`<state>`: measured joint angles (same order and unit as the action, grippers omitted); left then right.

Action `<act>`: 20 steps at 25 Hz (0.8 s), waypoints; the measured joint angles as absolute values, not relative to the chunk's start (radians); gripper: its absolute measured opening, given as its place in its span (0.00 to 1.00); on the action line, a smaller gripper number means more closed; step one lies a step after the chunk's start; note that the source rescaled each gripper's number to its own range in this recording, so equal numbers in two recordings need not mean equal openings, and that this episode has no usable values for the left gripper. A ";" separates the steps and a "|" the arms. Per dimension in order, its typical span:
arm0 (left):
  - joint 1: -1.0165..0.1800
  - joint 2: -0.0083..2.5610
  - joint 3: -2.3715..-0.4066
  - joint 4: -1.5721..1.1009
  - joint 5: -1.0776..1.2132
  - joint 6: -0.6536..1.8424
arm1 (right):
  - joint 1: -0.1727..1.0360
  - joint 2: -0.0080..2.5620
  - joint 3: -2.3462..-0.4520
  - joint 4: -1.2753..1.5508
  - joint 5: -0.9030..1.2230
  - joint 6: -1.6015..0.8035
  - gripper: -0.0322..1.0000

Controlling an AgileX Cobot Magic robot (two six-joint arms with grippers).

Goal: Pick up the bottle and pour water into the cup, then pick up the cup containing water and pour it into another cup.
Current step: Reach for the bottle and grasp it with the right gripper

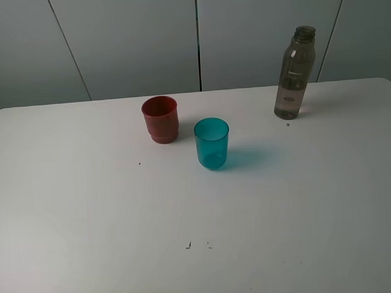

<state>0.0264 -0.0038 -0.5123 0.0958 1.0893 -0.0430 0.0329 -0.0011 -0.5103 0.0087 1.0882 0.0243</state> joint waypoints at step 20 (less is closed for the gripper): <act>0.026 -0.004 -0.512 0.096 1.089 -0.043 | 0.033 -0.001 -0.510 0.009 1.088 0.024 1.00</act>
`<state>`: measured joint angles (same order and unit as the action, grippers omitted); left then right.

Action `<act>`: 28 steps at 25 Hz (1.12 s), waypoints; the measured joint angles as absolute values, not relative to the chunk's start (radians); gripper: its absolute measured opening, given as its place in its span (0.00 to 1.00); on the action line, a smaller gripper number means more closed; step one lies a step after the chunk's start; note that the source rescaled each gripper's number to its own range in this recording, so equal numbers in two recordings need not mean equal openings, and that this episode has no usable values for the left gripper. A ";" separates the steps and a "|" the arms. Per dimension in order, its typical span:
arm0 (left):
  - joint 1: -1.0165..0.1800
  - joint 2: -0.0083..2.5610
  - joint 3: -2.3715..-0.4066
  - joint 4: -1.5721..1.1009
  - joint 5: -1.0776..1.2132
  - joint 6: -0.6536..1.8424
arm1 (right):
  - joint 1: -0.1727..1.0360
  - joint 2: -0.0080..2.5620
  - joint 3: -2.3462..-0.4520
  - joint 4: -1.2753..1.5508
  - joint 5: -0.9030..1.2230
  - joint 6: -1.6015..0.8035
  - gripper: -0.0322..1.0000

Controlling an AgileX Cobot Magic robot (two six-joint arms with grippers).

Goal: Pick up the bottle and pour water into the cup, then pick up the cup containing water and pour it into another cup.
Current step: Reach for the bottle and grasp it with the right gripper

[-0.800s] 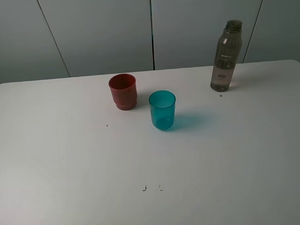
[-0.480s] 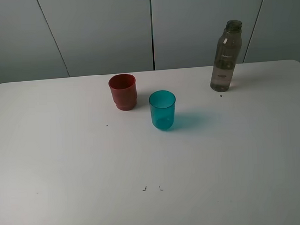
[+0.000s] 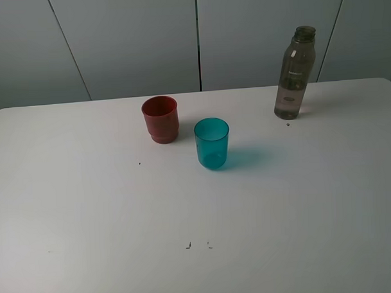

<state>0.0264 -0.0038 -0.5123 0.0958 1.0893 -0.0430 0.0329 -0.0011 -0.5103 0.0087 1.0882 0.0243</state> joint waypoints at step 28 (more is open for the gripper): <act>0.026 -0.004 -0.512 0.096 1.089 -0.039 | 0.033 -0.001 -0.510 0.009 1.088 0.024 1.00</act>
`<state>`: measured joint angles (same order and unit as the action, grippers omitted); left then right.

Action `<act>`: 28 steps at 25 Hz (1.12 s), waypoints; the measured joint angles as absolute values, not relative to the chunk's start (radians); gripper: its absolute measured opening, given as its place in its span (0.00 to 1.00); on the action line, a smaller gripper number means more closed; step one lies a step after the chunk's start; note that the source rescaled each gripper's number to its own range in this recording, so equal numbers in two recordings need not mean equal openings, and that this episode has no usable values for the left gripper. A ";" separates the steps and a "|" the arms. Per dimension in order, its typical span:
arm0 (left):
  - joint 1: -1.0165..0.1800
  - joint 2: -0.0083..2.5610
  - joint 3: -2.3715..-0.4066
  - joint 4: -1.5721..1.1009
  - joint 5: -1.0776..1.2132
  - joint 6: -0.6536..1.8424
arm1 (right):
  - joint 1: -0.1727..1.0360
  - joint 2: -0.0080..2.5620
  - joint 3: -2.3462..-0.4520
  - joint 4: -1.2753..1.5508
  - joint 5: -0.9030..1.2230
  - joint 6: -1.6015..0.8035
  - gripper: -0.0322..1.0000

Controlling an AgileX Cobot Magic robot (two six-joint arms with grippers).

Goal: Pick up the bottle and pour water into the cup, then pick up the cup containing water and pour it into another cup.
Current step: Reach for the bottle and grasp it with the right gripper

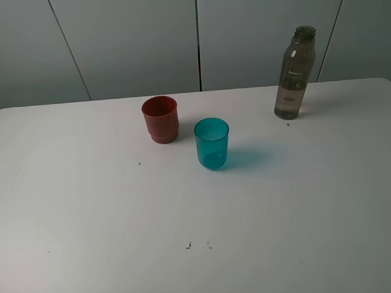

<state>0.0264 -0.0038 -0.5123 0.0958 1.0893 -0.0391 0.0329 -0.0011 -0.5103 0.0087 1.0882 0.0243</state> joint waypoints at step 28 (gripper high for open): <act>0.026 -0.004 -0.512 0.096 1.089 -0.039 | 0.044 0.845 -0.651 0.160 0.505 0.011 1.00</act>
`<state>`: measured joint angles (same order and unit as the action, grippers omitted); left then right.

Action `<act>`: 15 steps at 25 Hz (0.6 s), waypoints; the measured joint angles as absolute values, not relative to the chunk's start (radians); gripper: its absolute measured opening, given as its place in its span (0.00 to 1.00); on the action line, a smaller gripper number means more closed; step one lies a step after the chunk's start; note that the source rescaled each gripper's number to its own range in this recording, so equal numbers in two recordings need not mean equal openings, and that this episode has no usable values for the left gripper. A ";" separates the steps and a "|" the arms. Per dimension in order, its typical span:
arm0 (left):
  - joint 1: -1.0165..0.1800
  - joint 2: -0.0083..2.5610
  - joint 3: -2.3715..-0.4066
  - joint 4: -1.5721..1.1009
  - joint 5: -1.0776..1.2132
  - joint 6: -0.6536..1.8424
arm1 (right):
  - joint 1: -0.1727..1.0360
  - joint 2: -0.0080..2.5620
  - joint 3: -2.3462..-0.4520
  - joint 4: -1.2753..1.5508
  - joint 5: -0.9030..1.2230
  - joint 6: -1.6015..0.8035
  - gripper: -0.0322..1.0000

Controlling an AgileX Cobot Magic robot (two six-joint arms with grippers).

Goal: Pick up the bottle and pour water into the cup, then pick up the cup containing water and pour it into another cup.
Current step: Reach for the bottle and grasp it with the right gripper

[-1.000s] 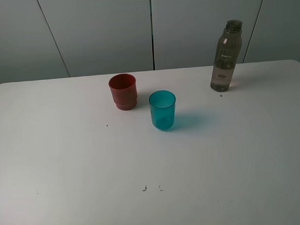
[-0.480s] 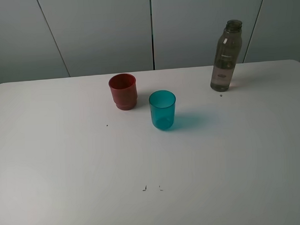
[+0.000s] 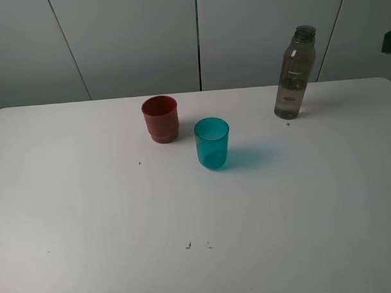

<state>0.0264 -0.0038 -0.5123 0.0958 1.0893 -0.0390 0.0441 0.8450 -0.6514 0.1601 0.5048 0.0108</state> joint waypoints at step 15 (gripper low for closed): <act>0.026 -0.004 -0.512 0.096 1.089 -0.039 | 0.210 1.563 -0.518 0.139 -0.285 0.000 1.00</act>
